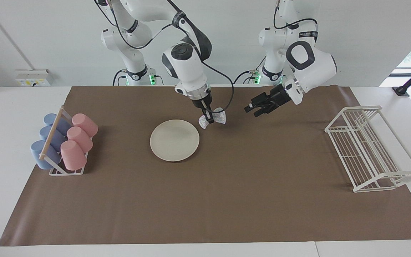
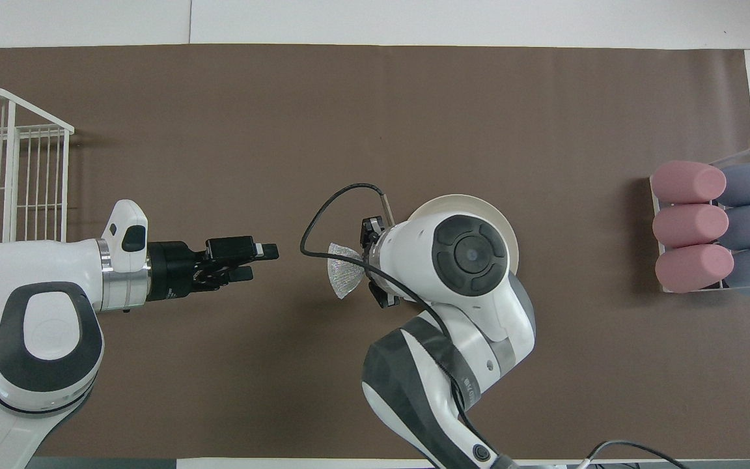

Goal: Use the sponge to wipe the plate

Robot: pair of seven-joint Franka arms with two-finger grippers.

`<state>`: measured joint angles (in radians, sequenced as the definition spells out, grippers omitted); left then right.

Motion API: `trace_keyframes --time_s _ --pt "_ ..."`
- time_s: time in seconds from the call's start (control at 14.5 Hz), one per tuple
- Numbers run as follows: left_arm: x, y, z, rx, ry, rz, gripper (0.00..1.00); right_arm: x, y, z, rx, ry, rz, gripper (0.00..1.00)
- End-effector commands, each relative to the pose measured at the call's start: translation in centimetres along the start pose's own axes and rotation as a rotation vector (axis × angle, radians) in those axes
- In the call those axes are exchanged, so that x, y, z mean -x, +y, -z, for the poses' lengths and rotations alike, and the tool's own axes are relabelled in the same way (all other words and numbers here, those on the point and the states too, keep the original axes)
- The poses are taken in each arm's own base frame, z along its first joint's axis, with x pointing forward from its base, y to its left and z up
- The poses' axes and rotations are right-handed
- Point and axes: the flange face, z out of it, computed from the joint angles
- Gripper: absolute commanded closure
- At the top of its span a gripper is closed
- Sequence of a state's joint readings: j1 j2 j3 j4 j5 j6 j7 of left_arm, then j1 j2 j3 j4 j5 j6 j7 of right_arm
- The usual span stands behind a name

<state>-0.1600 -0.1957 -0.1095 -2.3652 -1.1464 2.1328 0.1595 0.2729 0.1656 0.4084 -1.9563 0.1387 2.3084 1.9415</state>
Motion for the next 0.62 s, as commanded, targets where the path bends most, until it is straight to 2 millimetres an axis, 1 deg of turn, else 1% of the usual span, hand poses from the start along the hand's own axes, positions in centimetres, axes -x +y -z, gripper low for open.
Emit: trace_keyframes --time_s 0.0,0.07,0.21,0.35,0.55 --pt "-0.5 -0.6 1.8 0.167 -0.074 -0.092 0.0 2.4 1.3 -0.6 0.006 0.03 -0.002 1.0" --pt "-0.5 -0.9 1.8 0.193 -0.096 -0.128 0.0 2.8 1.4 -0.6 0.006 0.029 -0.003 1.0" --pt "-0.6 -1.8 0.9 0.22 -0.108 -0.218 0.0 2.8 1.4 -0.6 -0.001 0.041 0.003 1.0" --pt "-1.1 -3.6 -1.1 0.233 -0.142 -0.282 0.0 2.8 1.2 -0.4 -0.004 0.04 0.0 1.0" --pt "-0.9 -3.9 -3.5 0.26 -0.155 -0.297 0.0 3.0 0.9 0.0 -0.014 0.034 -0.014 1.0"
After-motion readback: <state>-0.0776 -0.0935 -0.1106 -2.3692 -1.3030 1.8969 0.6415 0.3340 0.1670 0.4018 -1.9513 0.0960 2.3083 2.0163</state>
